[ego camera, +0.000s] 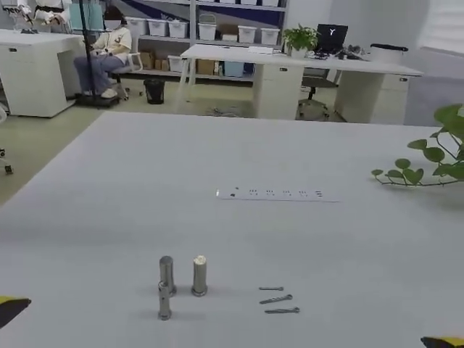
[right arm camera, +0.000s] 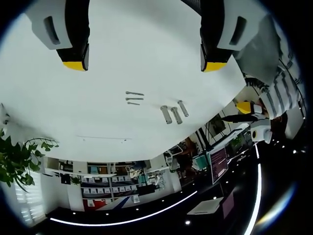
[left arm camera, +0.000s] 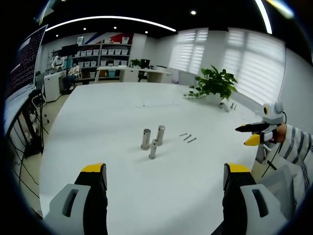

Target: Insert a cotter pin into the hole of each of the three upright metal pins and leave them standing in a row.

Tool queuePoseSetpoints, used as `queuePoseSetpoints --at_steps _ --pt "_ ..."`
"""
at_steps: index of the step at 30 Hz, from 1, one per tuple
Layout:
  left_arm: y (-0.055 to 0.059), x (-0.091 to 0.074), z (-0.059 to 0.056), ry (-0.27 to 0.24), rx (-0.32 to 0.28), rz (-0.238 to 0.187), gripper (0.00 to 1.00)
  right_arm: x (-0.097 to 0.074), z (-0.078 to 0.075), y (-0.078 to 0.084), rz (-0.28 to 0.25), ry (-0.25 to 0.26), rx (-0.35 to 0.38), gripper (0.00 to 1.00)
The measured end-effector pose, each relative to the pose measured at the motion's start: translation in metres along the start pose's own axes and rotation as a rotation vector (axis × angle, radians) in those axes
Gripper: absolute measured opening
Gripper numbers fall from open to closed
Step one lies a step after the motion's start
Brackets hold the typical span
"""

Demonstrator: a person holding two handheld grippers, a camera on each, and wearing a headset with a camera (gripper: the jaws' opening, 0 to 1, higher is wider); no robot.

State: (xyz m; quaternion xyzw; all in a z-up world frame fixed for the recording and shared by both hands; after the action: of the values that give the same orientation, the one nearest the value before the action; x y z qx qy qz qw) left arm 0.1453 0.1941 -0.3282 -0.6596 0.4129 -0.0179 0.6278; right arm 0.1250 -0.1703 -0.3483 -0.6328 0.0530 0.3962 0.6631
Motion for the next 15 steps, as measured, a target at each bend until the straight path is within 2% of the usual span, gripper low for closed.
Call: queuePoseSetpoints --at_steps 7,15 --pt "-0.004 0.016 0.002 0.029 0.008 0.018 0.97 0.0 -0.006 0.001 0.009 0.01 0.012 0.93" --pt "-0.007 0.037 0.004 0.069 0.046 0.052 0.95 0.001 -0.01 0.001 0.007 0.021 0.02 0.93"
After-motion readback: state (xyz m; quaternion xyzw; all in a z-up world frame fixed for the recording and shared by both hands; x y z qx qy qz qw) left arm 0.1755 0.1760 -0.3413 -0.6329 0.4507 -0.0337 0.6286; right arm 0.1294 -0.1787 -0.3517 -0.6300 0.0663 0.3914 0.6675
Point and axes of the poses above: the centre of the closed fingertips' face, and the gripper's own axes: x roughly forward along the fingers, z roughly to its left, y roughly out of its underside, the point moved 9 cm from there along -x, roughly backward along the fingers, and after that the axes turned 1 degree about z, right-handed, at the moved point
